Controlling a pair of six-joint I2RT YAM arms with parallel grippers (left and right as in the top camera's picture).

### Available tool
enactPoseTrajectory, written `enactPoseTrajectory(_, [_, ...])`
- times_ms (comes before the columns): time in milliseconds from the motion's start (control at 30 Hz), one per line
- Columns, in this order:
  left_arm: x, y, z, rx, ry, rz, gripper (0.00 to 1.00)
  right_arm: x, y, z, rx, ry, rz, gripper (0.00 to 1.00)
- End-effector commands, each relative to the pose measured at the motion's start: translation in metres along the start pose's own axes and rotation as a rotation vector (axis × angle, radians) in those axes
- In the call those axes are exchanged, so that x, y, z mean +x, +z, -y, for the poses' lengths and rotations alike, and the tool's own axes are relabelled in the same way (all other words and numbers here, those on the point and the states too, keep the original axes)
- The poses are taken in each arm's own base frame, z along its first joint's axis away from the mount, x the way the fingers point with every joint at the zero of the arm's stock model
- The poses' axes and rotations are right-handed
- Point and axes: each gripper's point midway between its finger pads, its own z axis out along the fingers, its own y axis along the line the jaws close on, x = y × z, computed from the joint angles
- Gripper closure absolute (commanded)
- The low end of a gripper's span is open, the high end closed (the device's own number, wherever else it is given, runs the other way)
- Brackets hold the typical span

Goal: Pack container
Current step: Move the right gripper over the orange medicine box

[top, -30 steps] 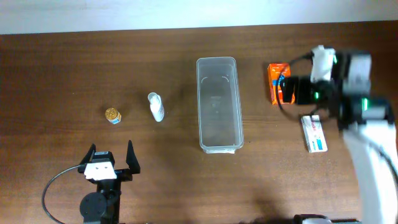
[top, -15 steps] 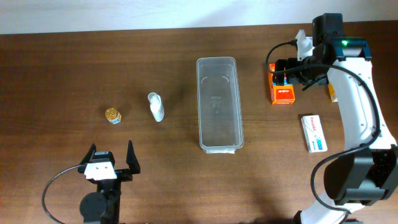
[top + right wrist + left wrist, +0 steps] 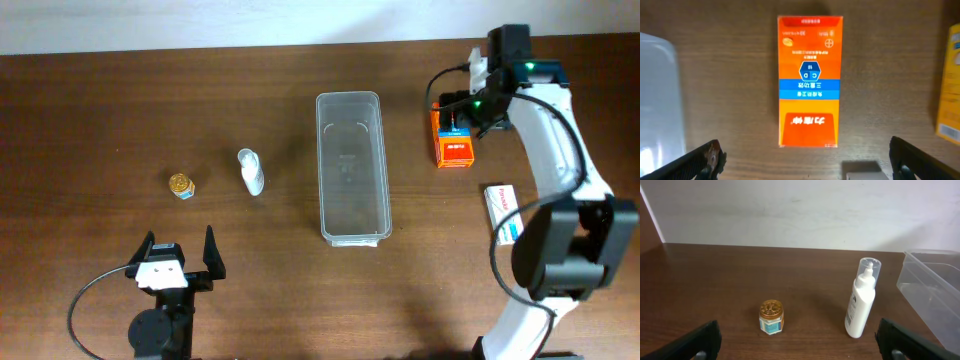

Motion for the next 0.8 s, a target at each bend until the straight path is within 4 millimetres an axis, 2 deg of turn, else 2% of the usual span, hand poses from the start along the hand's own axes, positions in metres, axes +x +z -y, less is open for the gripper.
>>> enactPoseTrajectory(0, [0.001, 0.000, 0.000, 0.003, 0.015, 0.001, 0.01, 0.000, 0.019, 0.001, 0.021, -0.004, -0.015, 0.02])
enactPoseTrajectory(133, [0.001, 0.000, 0.000, 0.003, 0.015, 0.001, 0.01, -0.004, 0.037, 0.002, 0.023, -0.012, -0.012, 0.02])
enactPoseTrajectory(433, [0.001, 0.000, 0.000, 0.003, 0.015, 0.001, 0.01, 0.009, 0.074, 0.003, 0.022, -0.013, -0.085, 0.02])
enactPoseTrajectory(767, [0.001, 0.000, 0.000, 0.003, 0.015, 0.001, 0.01, 0.010, 0.092, 0.008, 0.042, -0.013, -0.094, 0.01])
